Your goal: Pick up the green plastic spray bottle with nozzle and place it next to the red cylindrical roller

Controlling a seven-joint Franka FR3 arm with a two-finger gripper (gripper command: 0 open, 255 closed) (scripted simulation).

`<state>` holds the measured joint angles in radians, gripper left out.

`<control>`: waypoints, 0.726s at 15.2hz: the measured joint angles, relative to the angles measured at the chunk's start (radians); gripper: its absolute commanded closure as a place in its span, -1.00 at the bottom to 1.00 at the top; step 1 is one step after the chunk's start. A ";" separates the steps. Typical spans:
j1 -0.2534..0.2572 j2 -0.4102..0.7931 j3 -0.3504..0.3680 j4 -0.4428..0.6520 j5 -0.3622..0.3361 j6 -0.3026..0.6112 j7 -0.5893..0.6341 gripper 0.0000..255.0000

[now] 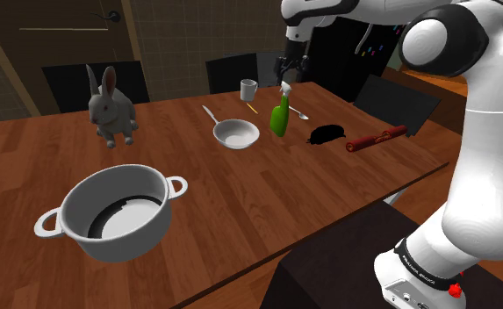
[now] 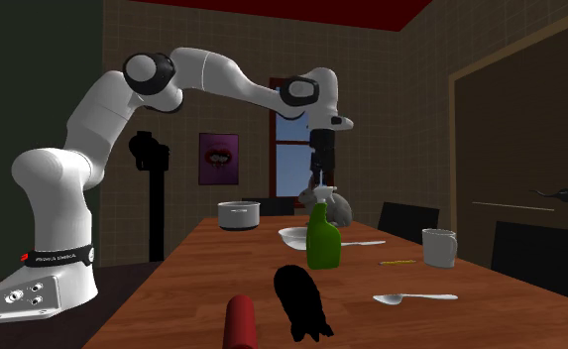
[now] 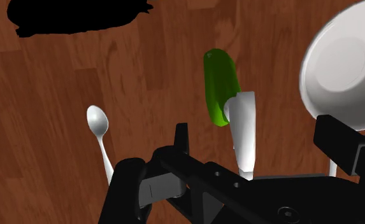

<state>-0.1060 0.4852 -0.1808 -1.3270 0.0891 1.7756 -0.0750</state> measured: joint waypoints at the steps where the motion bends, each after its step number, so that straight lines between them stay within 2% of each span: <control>1: 0.000 0.007 0.001 -0.001 0.001 0.008 0.001 -1.00; 6: 0.001 0.016 0.002 -0.049 0.004 0.067 -0.002 -1.00; 11: 0.002 0.016 0.002 -0.060 0.004 0.077 -0.002 -1.00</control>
<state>-0.1043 0.5008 -0.1787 -1.3871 0.0934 1.8531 -0.0767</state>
